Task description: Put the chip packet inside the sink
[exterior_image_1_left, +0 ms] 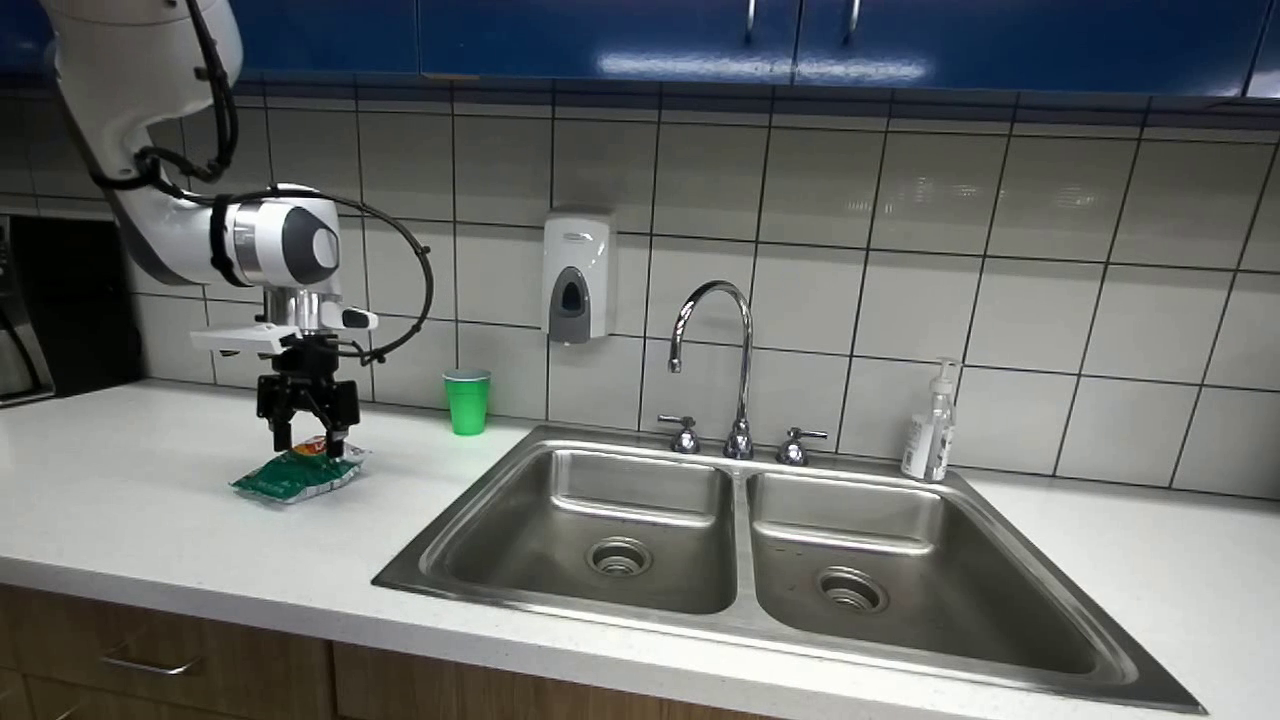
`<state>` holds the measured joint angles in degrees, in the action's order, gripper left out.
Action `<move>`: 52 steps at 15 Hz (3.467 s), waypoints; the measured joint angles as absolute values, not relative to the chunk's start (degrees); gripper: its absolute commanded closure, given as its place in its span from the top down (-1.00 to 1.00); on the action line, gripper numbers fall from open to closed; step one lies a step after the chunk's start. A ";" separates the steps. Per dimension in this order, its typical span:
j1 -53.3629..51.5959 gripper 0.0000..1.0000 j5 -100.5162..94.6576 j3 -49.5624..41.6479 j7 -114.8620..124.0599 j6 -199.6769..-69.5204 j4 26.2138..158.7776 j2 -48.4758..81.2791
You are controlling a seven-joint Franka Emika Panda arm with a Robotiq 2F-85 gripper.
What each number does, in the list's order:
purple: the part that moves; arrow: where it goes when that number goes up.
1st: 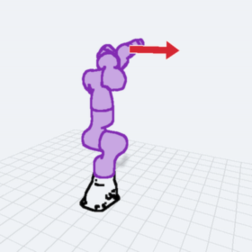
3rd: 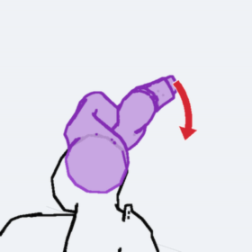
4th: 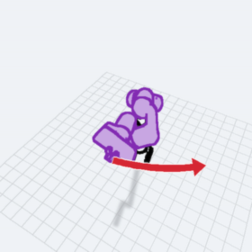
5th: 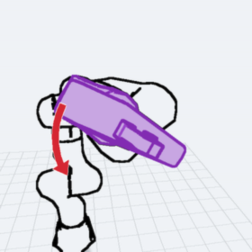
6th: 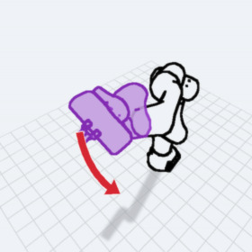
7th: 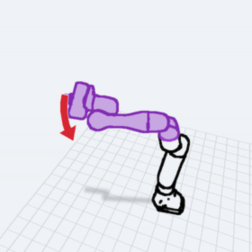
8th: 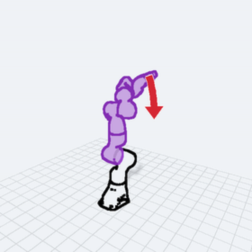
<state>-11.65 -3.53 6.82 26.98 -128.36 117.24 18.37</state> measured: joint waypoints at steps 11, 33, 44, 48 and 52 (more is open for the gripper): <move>-14.39 1.00 0.02 6.79 27.03 -127.54 106.72 25.38; -14.96 -1.00 1.32 6.66 26.51 -124.82 103.03 28.11; -14.59 -1.00 1.51 5.66 25.28 -124.65 102.91 26.55; -14.67 -1.00 1.51 5.60 25.28 -123.03 103.04 23.53; -13.83 -1.00 1.52 4.90 25.28 -122.13 104.65 20.58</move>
